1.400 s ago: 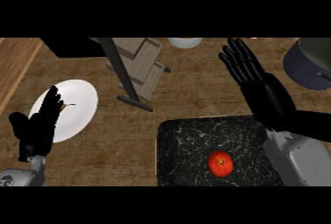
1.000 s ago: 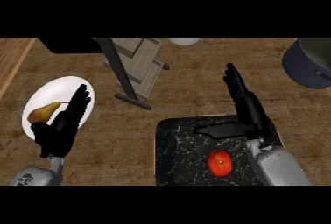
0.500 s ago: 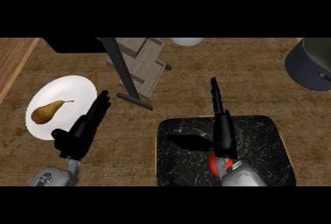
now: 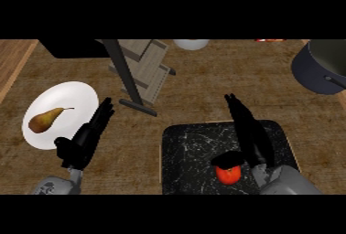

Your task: Pick the tomato from the tray and place it in the tiered basket

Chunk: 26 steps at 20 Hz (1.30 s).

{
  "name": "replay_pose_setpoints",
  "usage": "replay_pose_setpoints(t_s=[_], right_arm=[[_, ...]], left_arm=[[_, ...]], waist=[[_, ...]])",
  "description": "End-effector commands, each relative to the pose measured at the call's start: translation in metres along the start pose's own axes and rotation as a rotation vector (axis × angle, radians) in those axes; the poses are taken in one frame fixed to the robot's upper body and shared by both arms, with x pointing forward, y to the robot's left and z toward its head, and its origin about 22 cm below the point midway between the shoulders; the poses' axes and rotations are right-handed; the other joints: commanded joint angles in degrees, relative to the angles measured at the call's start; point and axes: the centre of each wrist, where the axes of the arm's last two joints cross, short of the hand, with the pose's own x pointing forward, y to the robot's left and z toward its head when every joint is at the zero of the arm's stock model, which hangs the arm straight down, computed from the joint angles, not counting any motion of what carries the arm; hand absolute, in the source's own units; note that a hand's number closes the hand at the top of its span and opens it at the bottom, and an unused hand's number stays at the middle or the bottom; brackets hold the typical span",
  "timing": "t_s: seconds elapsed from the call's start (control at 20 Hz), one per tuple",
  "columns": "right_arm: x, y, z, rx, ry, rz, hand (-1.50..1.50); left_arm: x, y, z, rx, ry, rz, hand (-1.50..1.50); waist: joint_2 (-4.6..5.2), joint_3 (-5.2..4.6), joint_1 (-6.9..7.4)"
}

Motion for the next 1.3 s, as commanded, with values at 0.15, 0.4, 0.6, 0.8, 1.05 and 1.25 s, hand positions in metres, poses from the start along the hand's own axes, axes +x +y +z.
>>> replay_pose_setpoints(t_s=[0.15,0.4,0.6,0.8,1.05,1.25], right_arm=[[0.044,-0.013,0.025,0.22,0.166,0.391,-1.5],[0.094,-0.037,0.06,0.244,0.231,0.427,-1.5],[0.105,-0.027,0.067,0.229,0.266,0.403,-1.5],[0.099,-0.03,0.063,0.103,0.306,0.391,-1.5],[0.075,-0.013,0.048,0.18,0.436,0.507,-1.5],[0.072,-0.008,0.049,0.199,0.463,0.475,-1.5]], left_arm=[[0.0,0.006,-0.002,-0.003,0.003,-0.002,0.0],[-0.002,-0.006,-0.003,-0.014,-0.012,-0.004,0.0],[-0.001,0.007,-0.004,-0.011,-0.005,-0.006,0.0],[-0.008,0.001,0.001,-0.011,-0.02,0.007,0.0],[0.003,-0.009,-0.005,-0.046,-0.019,0.003,0.0],[-0.001,-0.005,-0.013,-0.024,-0.028,0.012,0.0]], waist=[[0.01,0.14,0.48],[0.48,0.57,0.6],[0.59,0.56,0.63],[0.63,0.62,0.67],[0.78,0.65,0.94],[1.13,0.7,0.98]])
